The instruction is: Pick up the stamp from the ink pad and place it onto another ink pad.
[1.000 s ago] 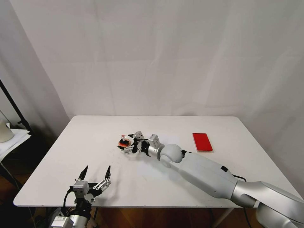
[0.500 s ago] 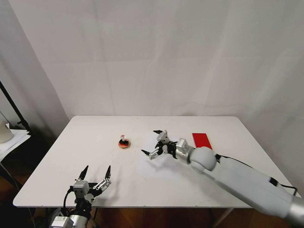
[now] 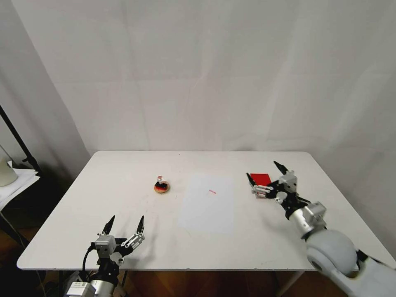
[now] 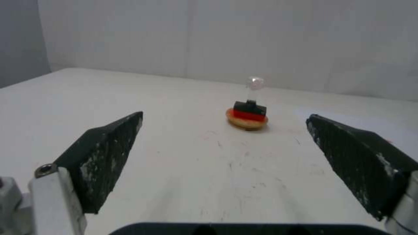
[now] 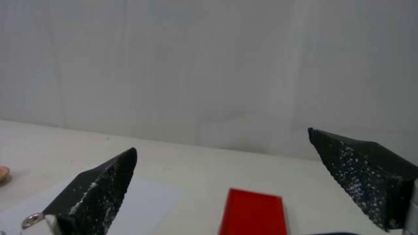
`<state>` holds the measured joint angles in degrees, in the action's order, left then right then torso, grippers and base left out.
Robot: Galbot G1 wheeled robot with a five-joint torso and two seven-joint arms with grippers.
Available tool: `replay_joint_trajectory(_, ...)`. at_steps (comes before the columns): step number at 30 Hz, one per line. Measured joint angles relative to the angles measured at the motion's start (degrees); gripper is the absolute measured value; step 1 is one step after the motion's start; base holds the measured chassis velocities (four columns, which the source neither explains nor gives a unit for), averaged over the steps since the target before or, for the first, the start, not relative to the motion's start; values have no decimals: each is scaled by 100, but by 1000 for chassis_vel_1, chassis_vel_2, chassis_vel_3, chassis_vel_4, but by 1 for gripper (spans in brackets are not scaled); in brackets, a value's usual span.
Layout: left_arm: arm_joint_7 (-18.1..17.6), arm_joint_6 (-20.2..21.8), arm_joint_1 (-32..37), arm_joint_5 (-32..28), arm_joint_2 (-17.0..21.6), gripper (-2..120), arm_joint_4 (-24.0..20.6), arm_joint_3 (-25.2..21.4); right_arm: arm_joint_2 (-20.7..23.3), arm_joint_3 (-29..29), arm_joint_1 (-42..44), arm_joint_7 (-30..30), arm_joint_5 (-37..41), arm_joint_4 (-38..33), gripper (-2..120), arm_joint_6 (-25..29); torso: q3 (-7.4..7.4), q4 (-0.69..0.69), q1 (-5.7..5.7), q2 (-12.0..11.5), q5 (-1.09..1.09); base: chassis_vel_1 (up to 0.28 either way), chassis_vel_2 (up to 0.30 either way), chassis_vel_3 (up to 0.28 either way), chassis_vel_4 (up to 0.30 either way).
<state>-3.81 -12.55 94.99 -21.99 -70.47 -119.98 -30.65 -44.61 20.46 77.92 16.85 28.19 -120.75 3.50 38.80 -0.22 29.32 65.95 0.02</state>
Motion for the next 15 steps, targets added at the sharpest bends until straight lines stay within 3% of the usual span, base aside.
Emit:
replay_joint_trajectory(1,0,0,0,0,0,100,0,0,0,0,0,0,0,0,100,0,0,0,0,0,0,0,0,0,0)
replay_joint_trajectory(5,0,0,0,0,0,100,0,0,-743,595,1110,-1,-460,-272,100,146,0,0,-1,0,-2,0,0,0,0)
replay_joint_trajectory(15,0,0,1,0,0,100,0,0,-1324,842,1864,-39,-1278,-208,100,615,1,2,1,0,-2,0,0,0,0)
